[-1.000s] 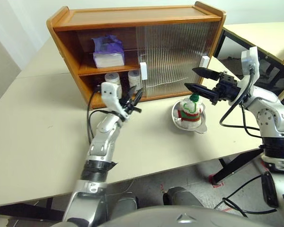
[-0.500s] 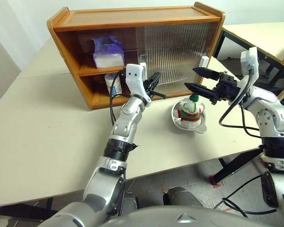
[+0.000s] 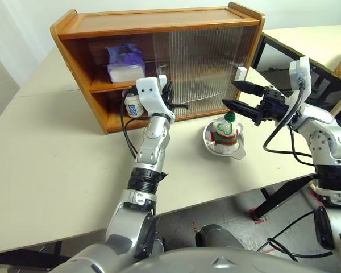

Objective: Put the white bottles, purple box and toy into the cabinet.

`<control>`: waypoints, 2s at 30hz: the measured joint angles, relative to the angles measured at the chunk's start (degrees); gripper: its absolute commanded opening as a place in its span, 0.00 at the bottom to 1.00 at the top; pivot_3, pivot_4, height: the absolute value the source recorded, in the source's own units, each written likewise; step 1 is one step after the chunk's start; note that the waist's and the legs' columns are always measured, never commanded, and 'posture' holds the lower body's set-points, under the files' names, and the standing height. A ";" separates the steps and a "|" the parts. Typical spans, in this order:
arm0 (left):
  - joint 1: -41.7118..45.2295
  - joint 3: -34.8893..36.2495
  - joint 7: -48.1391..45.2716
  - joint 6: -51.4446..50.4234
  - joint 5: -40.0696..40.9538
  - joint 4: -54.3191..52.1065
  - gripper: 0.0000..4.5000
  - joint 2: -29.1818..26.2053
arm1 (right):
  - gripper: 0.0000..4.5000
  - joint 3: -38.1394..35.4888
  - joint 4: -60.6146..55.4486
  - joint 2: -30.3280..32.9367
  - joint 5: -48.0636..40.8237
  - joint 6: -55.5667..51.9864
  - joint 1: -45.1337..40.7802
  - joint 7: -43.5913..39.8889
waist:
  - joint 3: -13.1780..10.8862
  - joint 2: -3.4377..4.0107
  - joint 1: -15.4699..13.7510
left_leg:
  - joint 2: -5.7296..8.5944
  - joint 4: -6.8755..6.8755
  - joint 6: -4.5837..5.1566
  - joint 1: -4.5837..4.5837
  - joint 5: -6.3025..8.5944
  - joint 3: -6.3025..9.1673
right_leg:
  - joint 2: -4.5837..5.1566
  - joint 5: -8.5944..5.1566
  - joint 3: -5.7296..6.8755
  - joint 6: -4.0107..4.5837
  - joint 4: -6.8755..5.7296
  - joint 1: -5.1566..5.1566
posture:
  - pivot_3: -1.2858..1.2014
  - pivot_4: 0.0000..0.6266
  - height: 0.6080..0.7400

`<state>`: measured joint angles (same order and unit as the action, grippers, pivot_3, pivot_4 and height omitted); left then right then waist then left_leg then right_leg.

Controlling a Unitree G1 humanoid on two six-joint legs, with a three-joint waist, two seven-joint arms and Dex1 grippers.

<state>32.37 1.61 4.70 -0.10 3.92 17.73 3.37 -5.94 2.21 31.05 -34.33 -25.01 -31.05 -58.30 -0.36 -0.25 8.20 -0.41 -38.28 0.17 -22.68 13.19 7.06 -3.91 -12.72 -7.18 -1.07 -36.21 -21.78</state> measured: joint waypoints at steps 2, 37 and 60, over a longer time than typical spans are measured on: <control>-0.33 0.39 1.21 -0.01 -0.25 -0.93 0.01 -0.12 | 1.00 0.00 0.01 -0.02 0.00 0.00 0.00 -0.02 | -0.01 0.00 0.16 | 0.00 0.00 0.00 0.00 0.00 0.00 | -0.01 0.00 0.00 0.00 0.00 0.00 | 0.44 0.00 1.00; -9.10 14.18 7.51 -3.64 0.49 -10.97 0.01 -9.15 | 1.00 0.11 3.29 -1.04 1.13 0.78 -2.74 -2.75 | -0.02 -0.01 -2.13 | 0.00 0.18 -0.07 0.23 0.03 0.03 | -0.02 0.06 -0.03 0.20 -0.02 0.02 | 0.46 0.00 1.00; -9.36 4.75 -42.99 -9.47 24.49 -15.70 1.00 -22.57 | 0.91 -1.57 5.34 0.24 1.62 2.89 0.10 -1.15 | 0.00 0.04 -3.55 | -0.32 0.38 -0.73 0.36 0.42 0.14 | -0.12 -0.14 -0.01 0.54 -0.07 -0.09 | 0.46 0.00 1.00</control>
<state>23.01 6.36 -38.28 -9.57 28.41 2.03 -19.20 -7.51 7.55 31.29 -32.70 -22.12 -30.96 -59.46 -0.36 -0.22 4.65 -0.73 -37.90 -0.57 -22.33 13.62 7.20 -4.03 -12.86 -7.19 -0.53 -36.28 -21.87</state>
